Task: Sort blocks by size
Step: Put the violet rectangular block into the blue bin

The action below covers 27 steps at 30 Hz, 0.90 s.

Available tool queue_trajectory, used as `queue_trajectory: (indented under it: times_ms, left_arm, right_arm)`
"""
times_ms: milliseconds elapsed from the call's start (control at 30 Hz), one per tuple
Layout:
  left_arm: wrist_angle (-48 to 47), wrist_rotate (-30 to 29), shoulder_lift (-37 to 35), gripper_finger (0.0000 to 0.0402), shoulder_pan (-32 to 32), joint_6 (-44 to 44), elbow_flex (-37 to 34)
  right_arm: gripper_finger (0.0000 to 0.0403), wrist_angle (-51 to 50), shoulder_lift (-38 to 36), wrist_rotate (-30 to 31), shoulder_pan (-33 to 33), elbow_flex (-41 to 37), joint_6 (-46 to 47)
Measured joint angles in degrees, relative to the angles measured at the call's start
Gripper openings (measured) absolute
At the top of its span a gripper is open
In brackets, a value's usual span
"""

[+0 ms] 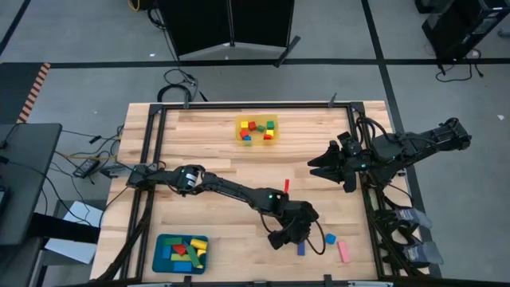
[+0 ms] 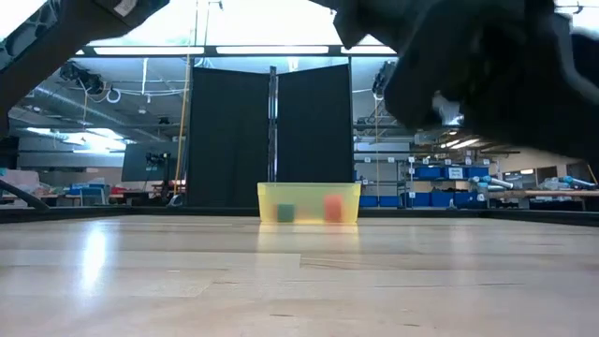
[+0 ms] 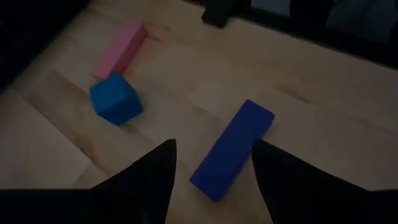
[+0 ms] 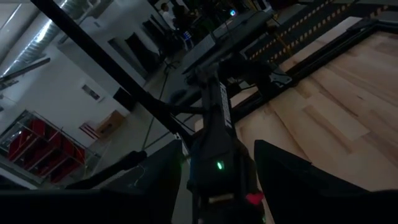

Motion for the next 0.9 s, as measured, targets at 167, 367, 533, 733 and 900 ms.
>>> queue_trajectory:
  times_ms: [167,367,533,733,900]
  left_arm:
    - [-3.08,-0.16,5.42,0.0218,-0.08,-0.41,5.46]
    - [-5.76,0.70,5.47,0.0218,-0.42,0.64,5.90]
    - [-3.46,1.35,6.32,0.0218,-0.63,-0.96,5.91]
    - [0.97,1.96,7.02,0.0218,-0.59,-8.58,5.87]
    - [3.55,2.91,7.02,0.0218,-0.48,-11.32,5.87]
  right_arm:
    - [0.0210,-0.06,0.17,0.15,-0.07,0.02,0.03]
    - [0.0210,0.02,0.24,0.46,-0.07,0.02,0.22]
    - [0.0210,0.03,0.24,0.46,-0.07,0.02,0.13]
    - [0.0210,-0.32,0.24,0.46,-0.07,0.02,0.05]
    - [0.0210,-0.51,0.24,0.44,-0.07,0.02,-0.04]
